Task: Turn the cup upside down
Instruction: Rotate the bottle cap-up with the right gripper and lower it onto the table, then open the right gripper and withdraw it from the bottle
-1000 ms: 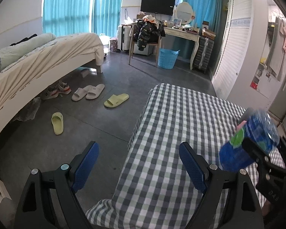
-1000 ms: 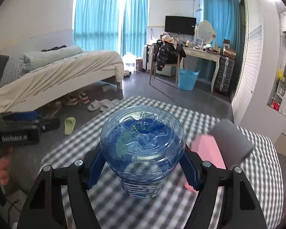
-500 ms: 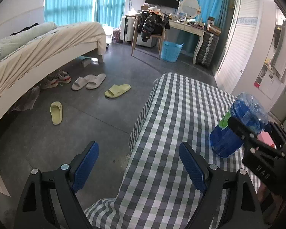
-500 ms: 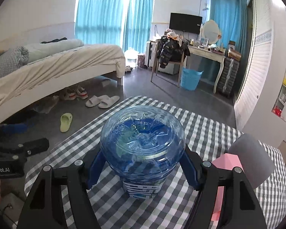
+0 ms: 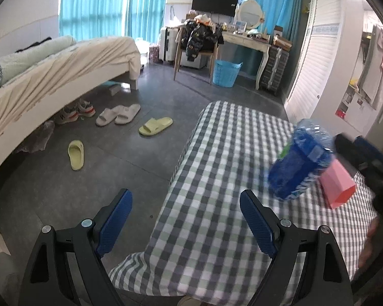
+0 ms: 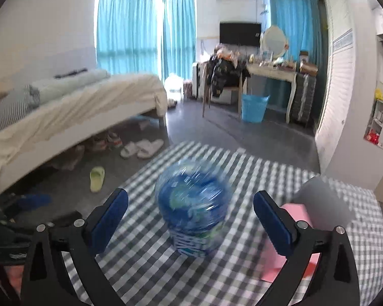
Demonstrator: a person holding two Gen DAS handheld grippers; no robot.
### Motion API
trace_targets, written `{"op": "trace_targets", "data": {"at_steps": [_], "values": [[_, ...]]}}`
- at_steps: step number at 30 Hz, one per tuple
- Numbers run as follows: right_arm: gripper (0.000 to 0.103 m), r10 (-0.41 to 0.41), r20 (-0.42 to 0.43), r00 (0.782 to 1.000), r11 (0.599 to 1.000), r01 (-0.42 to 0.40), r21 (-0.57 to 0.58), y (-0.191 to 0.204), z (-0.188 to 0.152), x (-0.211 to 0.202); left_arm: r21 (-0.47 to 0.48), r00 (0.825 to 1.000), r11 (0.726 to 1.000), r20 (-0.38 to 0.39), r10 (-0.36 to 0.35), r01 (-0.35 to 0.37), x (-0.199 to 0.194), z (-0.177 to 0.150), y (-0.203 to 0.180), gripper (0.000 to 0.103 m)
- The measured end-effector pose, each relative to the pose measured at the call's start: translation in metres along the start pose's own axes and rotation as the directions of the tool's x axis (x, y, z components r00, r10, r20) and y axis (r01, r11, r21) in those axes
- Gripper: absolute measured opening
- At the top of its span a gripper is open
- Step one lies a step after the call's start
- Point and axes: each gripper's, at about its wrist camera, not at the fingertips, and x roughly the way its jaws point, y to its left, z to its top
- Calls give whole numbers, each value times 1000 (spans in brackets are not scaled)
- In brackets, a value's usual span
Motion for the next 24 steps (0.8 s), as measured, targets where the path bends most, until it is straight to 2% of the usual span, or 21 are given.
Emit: {"op": "trace_targets", "data": {"at_steps": [3, 6, 12, 15, 19, 24], "values": [[102, -3, 68, 998, 1000, 2, 29, -13, 7, -39, 13, 998, 1000, 66, -7, 7, -23, 0, -16, 89], [103, -48, 111, 993, 998, 42, 55, -34, 7, -77, 29, 989, 999, 144, -30, 26, -45, -4, -34, 89], [103, -147, 112, 983, 985, 135, 109, -77, -20, -128, 37, 963, 997, 260, -75, 68, -76, -23, -67, 89], [103, -162, 74, 984, 981, 152, 124, -90, -42, -135, 45, 960, 997, 269, -75, 65, -80, -40, -82, 89], [103, -186, 20, 982, 971, 180, 155, -103, -75, -132, 111, 962, 993, 262, -76, 48, -79, -59, -98, 89], [103, -154, -9, 988, 969, 153, 192, -107, -91, -128, 100, 965, 994, 251, -76, 52, -79, -64, -104, 94]]}}
